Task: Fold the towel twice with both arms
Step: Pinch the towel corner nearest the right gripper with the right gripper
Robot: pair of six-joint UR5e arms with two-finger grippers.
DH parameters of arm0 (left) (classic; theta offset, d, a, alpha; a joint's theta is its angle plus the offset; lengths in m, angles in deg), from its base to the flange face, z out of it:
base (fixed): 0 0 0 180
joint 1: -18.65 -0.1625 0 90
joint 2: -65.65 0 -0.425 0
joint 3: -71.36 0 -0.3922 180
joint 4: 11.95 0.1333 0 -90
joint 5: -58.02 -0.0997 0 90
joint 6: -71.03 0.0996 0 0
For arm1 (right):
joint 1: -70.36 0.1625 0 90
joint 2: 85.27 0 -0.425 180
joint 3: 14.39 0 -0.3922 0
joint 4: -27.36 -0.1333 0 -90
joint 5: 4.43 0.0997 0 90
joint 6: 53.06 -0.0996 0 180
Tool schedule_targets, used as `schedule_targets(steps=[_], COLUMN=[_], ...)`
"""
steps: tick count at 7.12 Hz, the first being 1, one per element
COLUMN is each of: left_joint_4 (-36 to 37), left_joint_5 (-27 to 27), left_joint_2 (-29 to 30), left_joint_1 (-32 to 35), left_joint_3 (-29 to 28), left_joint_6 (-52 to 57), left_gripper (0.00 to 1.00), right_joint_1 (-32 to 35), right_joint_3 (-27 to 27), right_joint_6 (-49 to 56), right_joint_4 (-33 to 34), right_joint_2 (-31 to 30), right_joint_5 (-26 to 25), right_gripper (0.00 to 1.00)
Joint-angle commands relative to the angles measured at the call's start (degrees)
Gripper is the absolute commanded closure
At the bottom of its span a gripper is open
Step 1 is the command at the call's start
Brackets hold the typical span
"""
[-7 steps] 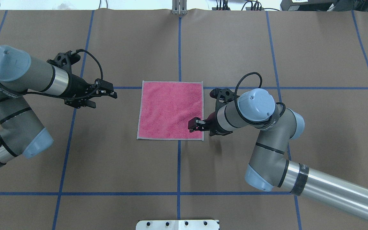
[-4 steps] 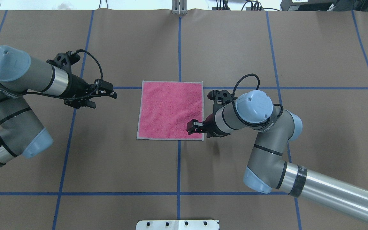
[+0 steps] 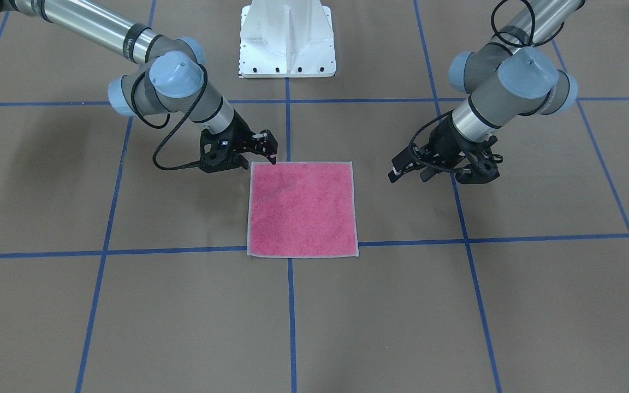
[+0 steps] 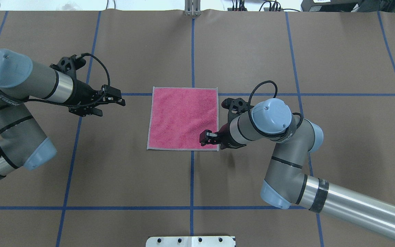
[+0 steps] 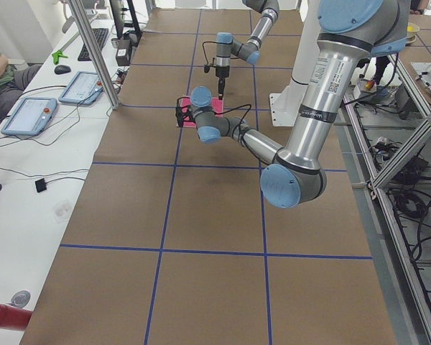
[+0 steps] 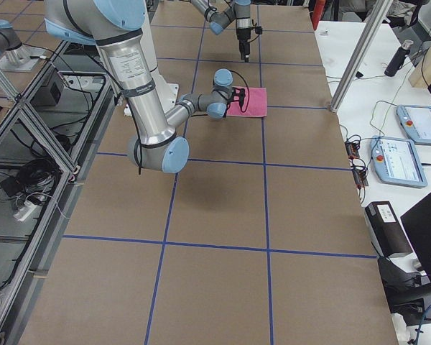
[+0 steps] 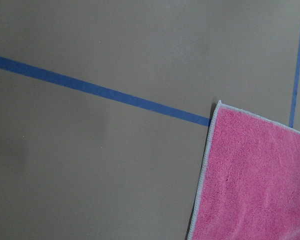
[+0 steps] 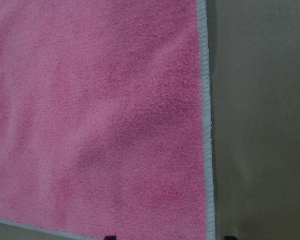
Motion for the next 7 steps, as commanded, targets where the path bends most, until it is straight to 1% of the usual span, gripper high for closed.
schedule_targets(steps=[1, 5, 6, 7], left_joint_4=[-0.04, -0.04, -0.04, -0.04], left_joint_5=[0.00, 0.00, 0.00, 0.00], left_joint_2=[0.00, 0.00, 0.00, -0.09], left_joint_1=[0.00, 0.00, 0.00, 0.00], left_joint_3=[-0.04, 0.40, 0.49, 0.40], left_joint_6=[0.00, -0.09, -0.09, 0.00], left_gripper=[0.00, 0.00, 0.00, 0.00], right_joint_1=[0.00, 0.00, 0.00, 0.08], right_joint_3=[0.25, 0.87, 1.04, 1.31], right_joint_6=[0.00, 0.00, -0.09, -0.09], right_joint_4=[0.00, -0.18, -0.09, -0.09], right_joint_2=[-0.03, 0.05, 0.23, 0.40], right_joint_5=[-0.02, 0.07, 0.07, 0.07], right_gripper=[0.22, 0.23, 0.33, 0.54])
